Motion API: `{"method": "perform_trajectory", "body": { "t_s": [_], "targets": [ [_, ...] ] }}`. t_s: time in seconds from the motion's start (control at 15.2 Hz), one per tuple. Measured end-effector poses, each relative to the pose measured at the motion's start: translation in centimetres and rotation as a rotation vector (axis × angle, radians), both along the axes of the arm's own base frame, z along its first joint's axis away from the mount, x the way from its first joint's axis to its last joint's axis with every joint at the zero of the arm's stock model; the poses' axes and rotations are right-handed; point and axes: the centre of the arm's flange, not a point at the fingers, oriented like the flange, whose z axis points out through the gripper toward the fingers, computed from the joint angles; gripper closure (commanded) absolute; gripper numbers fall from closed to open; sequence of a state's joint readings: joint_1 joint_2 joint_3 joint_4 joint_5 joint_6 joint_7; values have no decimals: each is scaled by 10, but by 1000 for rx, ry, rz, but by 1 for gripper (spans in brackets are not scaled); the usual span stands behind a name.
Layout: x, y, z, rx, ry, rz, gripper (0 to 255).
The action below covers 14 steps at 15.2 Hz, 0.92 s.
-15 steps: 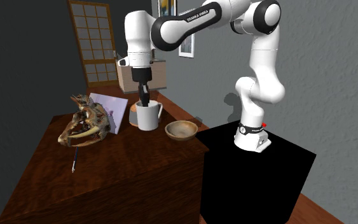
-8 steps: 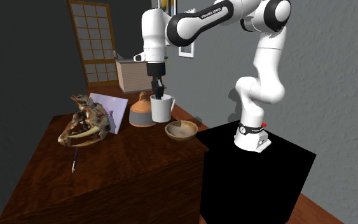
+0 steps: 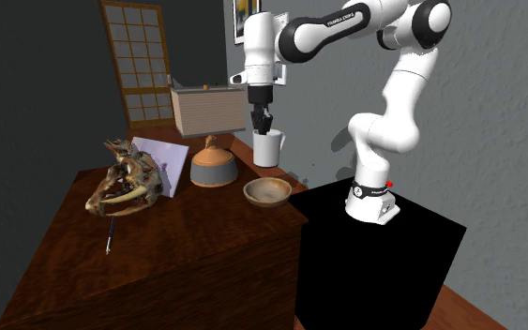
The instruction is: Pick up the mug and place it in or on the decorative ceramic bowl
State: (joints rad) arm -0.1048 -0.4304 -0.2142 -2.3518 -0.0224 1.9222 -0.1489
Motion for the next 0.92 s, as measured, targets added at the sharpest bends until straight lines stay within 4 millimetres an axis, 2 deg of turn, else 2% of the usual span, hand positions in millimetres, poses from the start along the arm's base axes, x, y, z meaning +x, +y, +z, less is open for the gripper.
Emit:
{"method": "perform_trajectory", "body": {
  "t_s": [0.07, 0.2, 0.92],
  "targets": [
    [-12, -2, 1, 0, -1, 0, 255],
    [-21, -6, -10, 0, -1, 0, 255],
    [-22, -4, -66, 0, 0, 1, 255]
  ]
}}
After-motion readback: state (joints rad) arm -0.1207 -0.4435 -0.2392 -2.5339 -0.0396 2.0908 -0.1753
